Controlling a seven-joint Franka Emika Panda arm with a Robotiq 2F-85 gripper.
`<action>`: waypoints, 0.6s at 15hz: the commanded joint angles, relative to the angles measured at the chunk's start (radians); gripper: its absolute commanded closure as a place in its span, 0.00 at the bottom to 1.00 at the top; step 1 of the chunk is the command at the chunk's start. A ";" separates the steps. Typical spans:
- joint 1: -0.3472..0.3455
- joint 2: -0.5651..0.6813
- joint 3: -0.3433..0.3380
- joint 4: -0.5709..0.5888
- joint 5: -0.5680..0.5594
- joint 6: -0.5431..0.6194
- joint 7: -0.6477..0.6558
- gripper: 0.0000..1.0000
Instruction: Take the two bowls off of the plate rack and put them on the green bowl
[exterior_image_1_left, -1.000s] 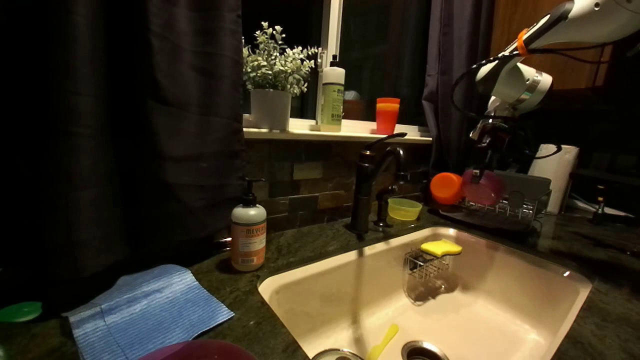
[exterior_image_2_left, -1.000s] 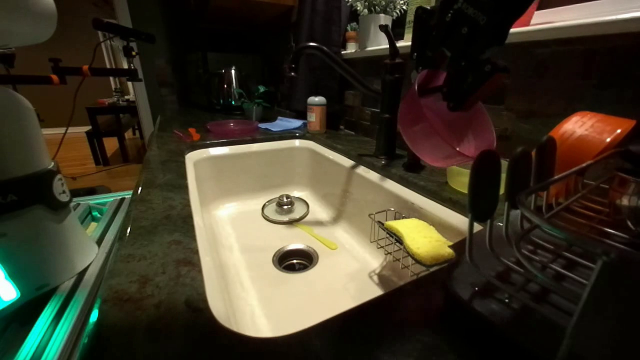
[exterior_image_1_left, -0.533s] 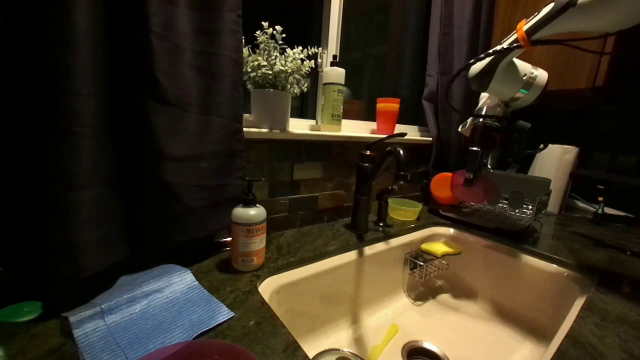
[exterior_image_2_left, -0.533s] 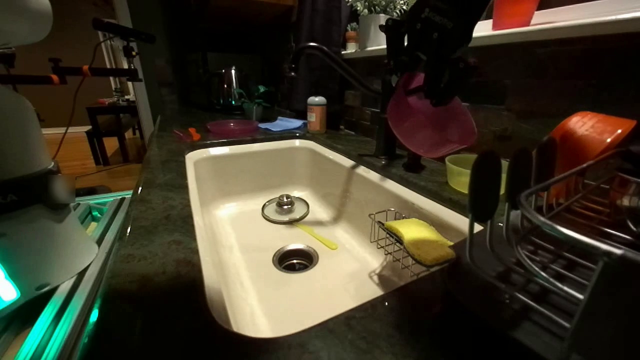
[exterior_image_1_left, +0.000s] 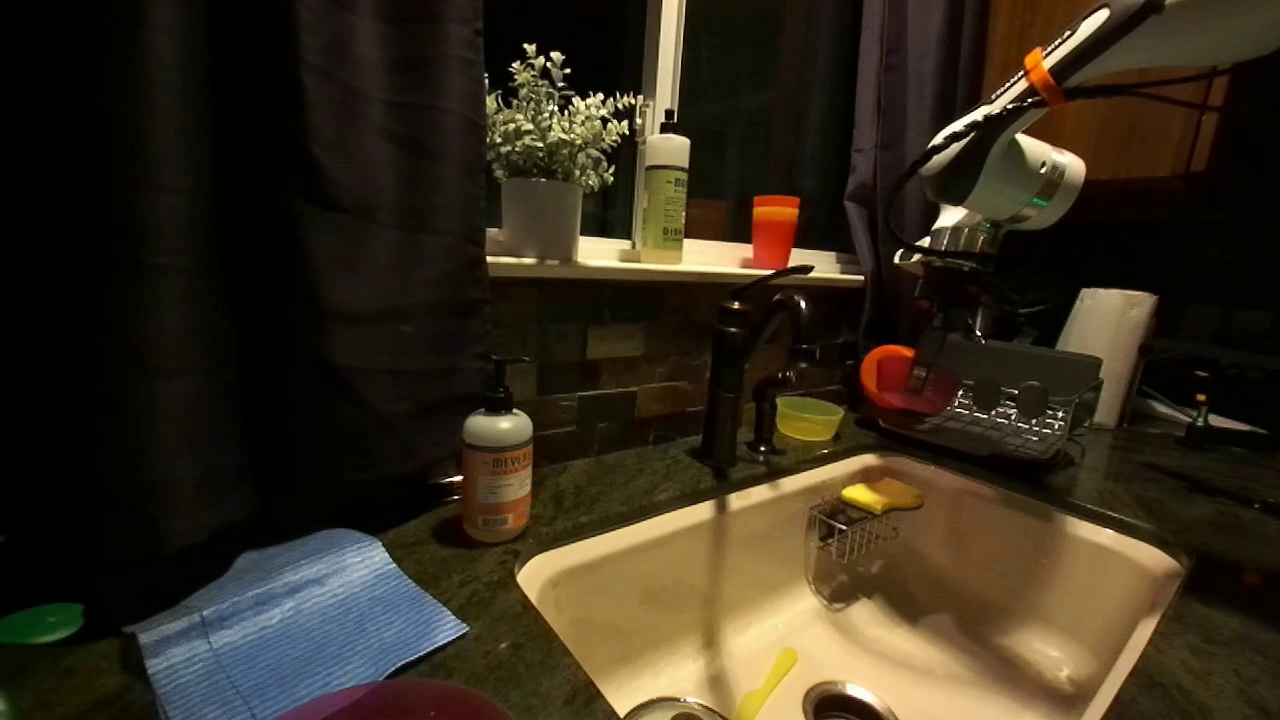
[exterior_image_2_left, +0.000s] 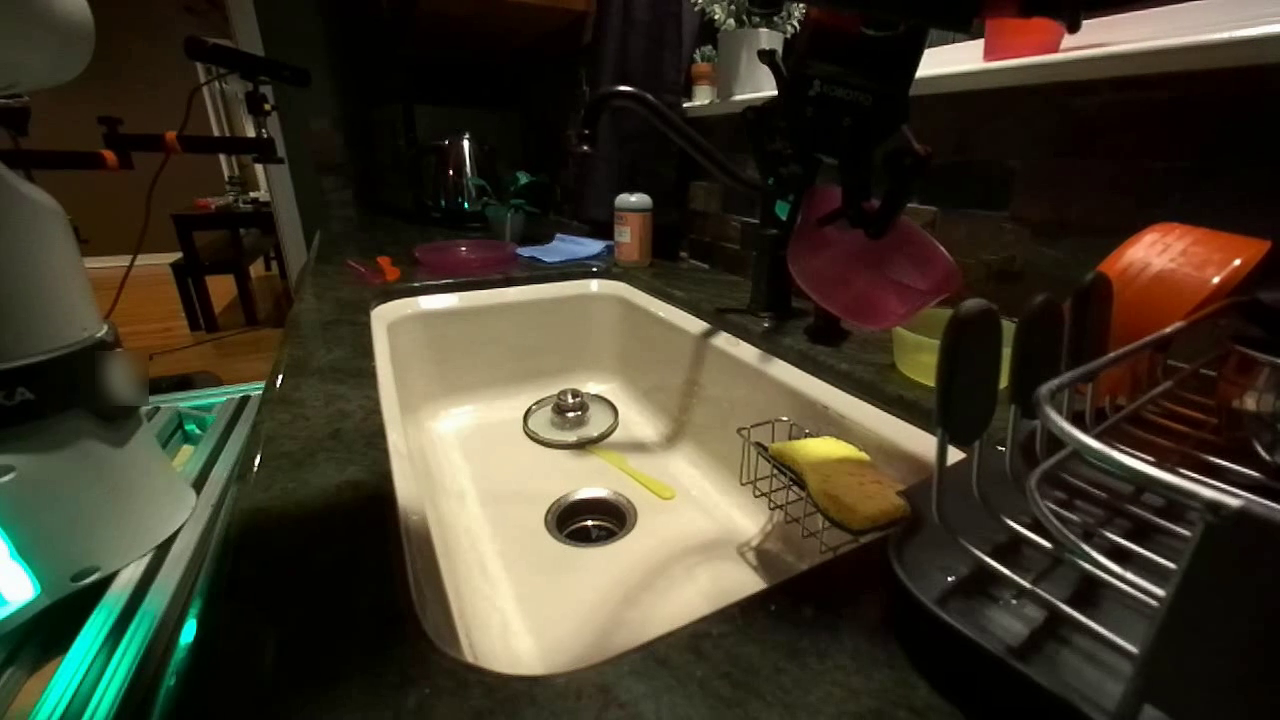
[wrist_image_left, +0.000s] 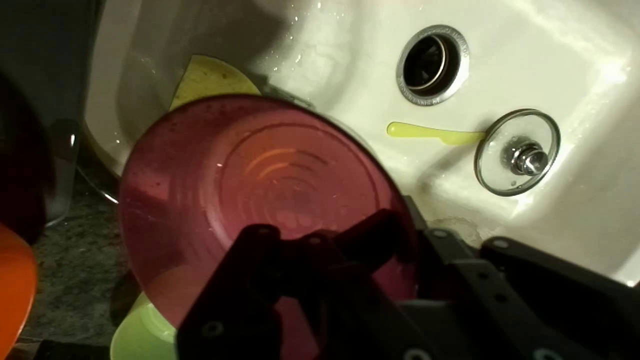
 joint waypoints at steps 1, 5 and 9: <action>0.006 -0.002 -0.007 0.001 -0.001 -0.001 -0.003 0.93; 0.011 0.011 -0.001 -0.002 -0.029 0.015 -0.057 0.98; 0.031 0.046 0.014 0.010 -0.094 0.058 -0.084 0.98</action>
